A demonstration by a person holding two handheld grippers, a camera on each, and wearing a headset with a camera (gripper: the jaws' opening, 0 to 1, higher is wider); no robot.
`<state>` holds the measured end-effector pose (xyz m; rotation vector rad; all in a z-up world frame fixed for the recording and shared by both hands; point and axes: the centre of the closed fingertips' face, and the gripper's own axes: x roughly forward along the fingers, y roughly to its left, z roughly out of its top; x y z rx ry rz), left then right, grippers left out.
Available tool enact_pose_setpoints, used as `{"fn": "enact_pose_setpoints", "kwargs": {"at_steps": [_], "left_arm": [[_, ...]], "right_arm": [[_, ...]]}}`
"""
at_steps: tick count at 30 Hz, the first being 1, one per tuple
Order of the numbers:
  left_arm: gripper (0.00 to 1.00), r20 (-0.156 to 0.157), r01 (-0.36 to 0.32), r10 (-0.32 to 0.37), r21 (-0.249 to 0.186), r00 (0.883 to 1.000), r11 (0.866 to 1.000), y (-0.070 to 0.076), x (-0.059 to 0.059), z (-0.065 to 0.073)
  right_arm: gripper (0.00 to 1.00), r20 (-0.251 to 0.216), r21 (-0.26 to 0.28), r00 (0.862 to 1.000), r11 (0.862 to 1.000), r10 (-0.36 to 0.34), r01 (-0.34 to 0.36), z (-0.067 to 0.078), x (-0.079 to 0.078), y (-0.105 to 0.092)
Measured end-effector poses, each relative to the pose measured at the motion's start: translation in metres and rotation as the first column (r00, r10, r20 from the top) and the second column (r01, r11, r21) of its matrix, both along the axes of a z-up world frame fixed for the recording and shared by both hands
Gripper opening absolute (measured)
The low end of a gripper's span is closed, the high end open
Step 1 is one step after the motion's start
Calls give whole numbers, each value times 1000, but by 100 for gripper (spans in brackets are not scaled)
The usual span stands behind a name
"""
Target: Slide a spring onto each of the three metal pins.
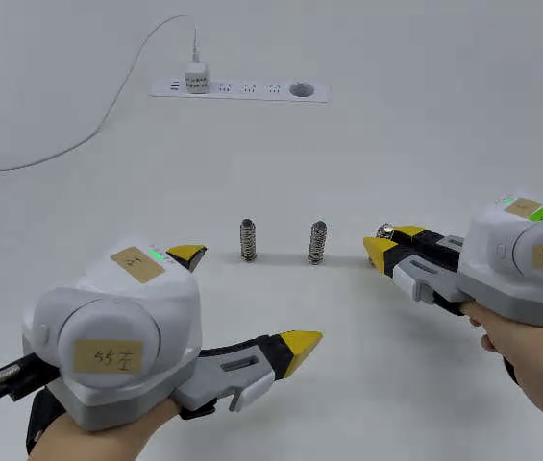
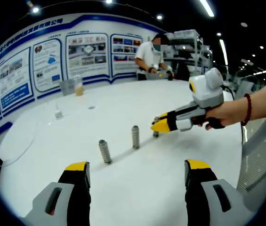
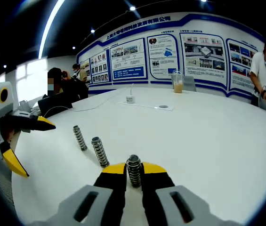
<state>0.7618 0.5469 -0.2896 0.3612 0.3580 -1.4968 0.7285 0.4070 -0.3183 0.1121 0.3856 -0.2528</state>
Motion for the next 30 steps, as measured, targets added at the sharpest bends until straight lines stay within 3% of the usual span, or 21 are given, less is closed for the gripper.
{"fn": "enact_pose_setpoints", "kwargs": {"at_steps": [7,9,22,27,30], "left_arm": [[83,1,-7,7,3,1000,1000,1,2,0],[83,2,-11,11,4,1000,1000,2,3,0],[82,-22,-35,36,6,999,999,4,9,8],[81,-13,-46,47,24,999,999,6,12,10],[81,-9,-50,50,33,999,998,8,13,12]], "right_arm": [[18,-14,23,1000,1000,-6,6,-1,-3,3],[25,-24,62,1000,998,-15,16,-1,-5,4],[39,-3,59,1000,998,-3,3,25,-13,15],[47,-2,90,1000,996,-13,13,35,-18,17],[48,6,76,1000,997,-8,8,43,-21,20]]}}
